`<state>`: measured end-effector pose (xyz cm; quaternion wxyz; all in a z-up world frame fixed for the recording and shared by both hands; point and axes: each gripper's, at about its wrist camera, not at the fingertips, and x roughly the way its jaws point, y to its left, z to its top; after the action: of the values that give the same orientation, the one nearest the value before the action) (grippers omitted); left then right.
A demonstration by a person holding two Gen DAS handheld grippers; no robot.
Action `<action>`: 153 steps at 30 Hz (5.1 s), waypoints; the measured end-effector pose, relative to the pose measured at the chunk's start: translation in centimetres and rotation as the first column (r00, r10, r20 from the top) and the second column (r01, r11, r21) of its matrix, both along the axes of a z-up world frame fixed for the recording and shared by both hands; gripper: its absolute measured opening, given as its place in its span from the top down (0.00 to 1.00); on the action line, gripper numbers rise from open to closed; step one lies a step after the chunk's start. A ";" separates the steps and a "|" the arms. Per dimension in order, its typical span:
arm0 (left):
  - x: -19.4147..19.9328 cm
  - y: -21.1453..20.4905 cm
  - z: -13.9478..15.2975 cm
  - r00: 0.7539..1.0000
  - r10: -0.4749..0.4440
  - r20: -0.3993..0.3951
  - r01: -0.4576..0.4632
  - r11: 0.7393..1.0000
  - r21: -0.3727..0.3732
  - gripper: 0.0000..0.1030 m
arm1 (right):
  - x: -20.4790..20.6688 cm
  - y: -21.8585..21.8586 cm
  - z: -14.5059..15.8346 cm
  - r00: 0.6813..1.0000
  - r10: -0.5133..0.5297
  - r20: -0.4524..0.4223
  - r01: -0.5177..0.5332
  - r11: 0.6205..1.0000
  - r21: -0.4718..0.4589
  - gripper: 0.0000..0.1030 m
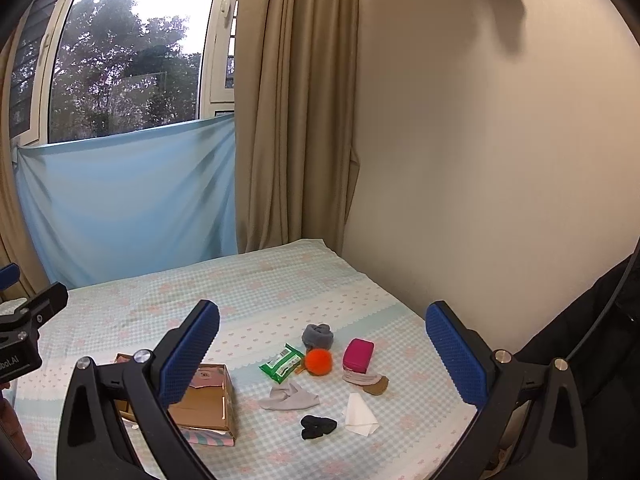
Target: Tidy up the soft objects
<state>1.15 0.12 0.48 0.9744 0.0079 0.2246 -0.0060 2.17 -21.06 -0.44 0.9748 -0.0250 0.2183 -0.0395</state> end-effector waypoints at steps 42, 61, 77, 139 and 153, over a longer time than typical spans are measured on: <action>-0.2 -0.5 -0.1 1.000 0.007 -0.001 -0.007 1.000 0.009 0.01 | 0.1 0.5 -0.4 0.999 0.045 0.012 -0.045 0.999 0.005 0.00; -0.6 -0.6 -0.2 1.000 0.009 0.006 -0.009 1.000 0.009 0.01 | -0.5 0.6 -0.4 0.999 0.039 0.021 -0.039 0.999 0.015 0.00; 3.1 -3.4 -1.6 0.993 -0.100 -0.063 0.099 0.995 -0.018 0.01 | -0.1 -2.6 -2.0 0.997 -0.067 -0.046 0.069 0.997 0.028 0.00; 42.8 -22.4 -48.0 0.468 -0.102 -0.878 0.352 0.933 0.080 0.55 | 32.9 -19.3 -45.1 0.586 0.374 -0.719 -0.367 0.914 0.175 0.58; 41.3 -20.4 -41.4 0.530 -0.116 -0.840 0.254 0.967 0.027 0.64 | 30.9 -19.6 -39.5 0.651 0.365 -0.665 -0.314 0.928 0.201 0.64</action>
<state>42.49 -20.25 -40.89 0.7417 0.0992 0.6564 -0.0959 33.06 -40.66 -39.98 0.8118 -0.0452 0.5589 0.1632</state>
